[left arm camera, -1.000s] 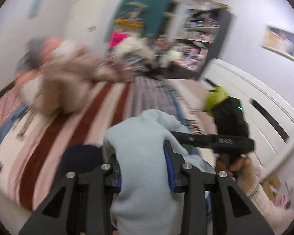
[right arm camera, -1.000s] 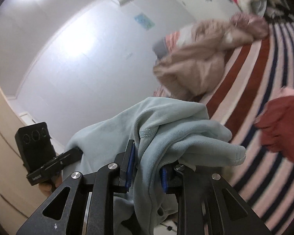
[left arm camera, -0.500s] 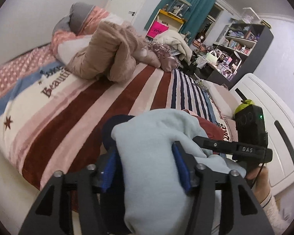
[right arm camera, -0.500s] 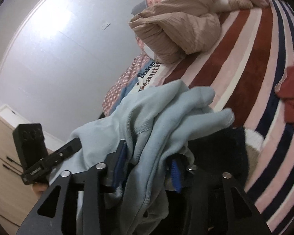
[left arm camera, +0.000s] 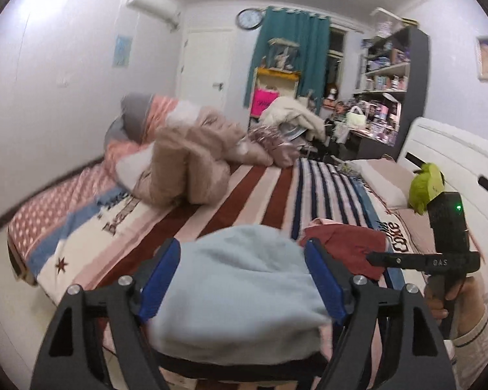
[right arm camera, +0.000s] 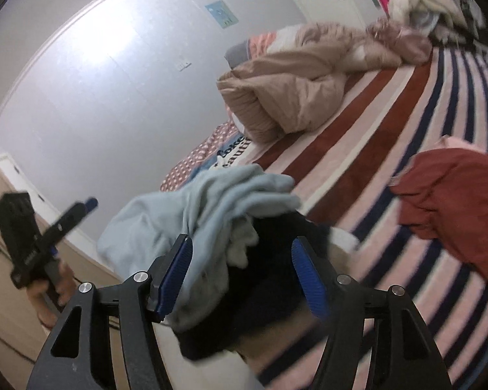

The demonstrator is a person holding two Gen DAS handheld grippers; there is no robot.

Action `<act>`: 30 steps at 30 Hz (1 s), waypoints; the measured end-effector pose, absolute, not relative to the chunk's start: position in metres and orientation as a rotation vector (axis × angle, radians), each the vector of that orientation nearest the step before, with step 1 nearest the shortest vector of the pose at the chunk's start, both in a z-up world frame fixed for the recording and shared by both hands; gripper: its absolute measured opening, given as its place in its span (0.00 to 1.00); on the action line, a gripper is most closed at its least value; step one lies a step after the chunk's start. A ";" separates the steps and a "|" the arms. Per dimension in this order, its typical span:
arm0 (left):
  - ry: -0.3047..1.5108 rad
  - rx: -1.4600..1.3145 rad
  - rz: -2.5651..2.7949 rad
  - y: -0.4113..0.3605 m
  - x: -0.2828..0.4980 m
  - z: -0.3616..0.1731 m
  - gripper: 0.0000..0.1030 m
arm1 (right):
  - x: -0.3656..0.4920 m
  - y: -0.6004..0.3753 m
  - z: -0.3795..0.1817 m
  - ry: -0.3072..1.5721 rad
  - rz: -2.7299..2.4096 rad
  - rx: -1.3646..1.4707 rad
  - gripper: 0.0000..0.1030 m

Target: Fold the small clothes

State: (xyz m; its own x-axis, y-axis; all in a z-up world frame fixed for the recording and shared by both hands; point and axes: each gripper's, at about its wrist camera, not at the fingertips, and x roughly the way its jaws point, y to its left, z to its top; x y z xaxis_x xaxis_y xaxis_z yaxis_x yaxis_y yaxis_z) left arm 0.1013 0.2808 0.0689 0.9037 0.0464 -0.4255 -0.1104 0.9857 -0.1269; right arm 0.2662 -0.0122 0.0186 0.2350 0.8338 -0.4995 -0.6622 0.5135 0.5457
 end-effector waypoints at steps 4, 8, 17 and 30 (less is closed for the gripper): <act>0.358 -0.125 0.068 0.221 0.095 0.060 0.79 | 0.221 -0.089 0.011 0.784 1.000 0.273 0.58; 0.295 -0.099 0.045 0.153 0.092 0.051 0.81 | 0.174 -0.153 0.012 0.677 0.882 0.227 0.62; 0.193 0.024 0.070 0.018 0.078 0.027 0.99 | 0.064 -0.254 0.024 0.293 0.492 -0.014 0.98; 0.200 0.049 -0.011 -0.033 0.070 0.021 0.99 | 0.029 -0.296 0.025 0.216 0.335 0.004 1.00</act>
State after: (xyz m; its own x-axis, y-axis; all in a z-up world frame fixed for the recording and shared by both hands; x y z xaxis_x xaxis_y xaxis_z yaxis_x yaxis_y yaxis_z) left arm 0.0695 -0.0326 0.0207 0.9800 -0.0062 -0.1988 0.0160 0.9988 0.0474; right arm 0.0288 -0.2962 0.0255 0.9215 0.3270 -0.2097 -0.3261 0.9445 0.0397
